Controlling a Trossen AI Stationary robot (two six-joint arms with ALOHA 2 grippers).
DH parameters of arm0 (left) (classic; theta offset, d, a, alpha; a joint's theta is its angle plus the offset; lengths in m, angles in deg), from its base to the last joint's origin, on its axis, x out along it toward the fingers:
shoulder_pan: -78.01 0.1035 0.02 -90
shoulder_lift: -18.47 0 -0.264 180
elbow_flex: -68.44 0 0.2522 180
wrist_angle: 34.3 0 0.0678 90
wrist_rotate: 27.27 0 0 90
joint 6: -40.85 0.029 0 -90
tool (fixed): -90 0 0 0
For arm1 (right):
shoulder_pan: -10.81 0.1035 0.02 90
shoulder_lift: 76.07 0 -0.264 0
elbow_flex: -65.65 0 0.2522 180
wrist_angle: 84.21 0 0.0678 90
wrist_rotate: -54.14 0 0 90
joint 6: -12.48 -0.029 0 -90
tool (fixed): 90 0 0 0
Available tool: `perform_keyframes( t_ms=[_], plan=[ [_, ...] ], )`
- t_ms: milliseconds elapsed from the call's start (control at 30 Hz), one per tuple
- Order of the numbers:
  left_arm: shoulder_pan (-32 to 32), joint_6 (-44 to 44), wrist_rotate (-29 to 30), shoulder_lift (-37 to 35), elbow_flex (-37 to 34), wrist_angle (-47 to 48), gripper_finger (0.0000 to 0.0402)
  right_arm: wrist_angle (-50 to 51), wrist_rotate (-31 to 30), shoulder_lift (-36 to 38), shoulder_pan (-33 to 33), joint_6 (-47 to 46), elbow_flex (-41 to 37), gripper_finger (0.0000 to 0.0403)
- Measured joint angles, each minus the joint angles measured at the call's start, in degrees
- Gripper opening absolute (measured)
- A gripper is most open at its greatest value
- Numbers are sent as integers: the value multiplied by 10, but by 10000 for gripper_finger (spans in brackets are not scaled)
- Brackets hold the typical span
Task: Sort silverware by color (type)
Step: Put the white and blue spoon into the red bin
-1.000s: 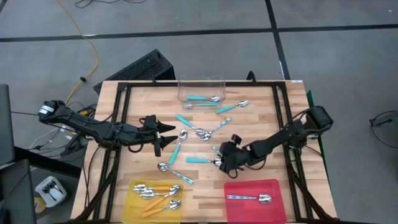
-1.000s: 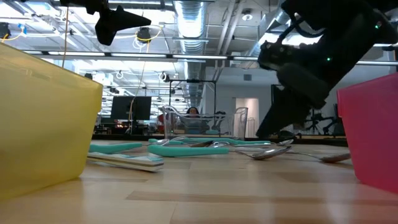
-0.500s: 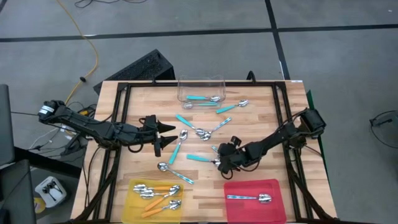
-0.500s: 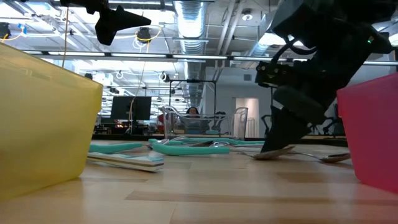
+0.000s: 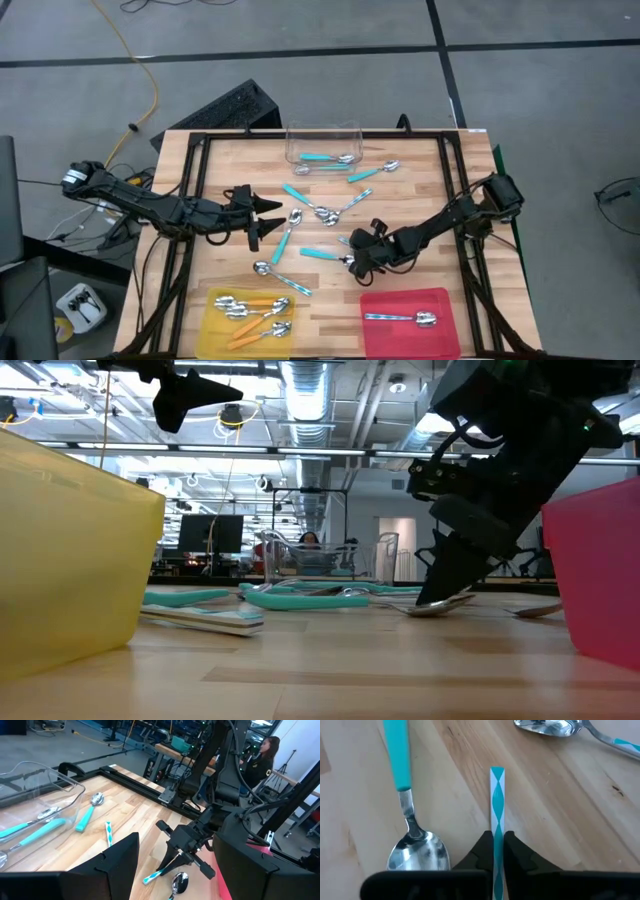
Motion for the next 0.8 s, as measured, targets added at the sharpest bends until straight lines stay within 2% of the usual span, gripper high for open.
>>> perform_keyframes(
  t_ms=[200,500,800],
  plan=[
    [0,0,6,0,0,0,238,8,-9,20,-8,11,-2,38],
    [0,1,9,0,0,0,238,-14,-27,104,-24,71,-2,38],
    [0,5,15,0,0,0,238,-149,-29,160,-13,165,-2,38]
  ],
)
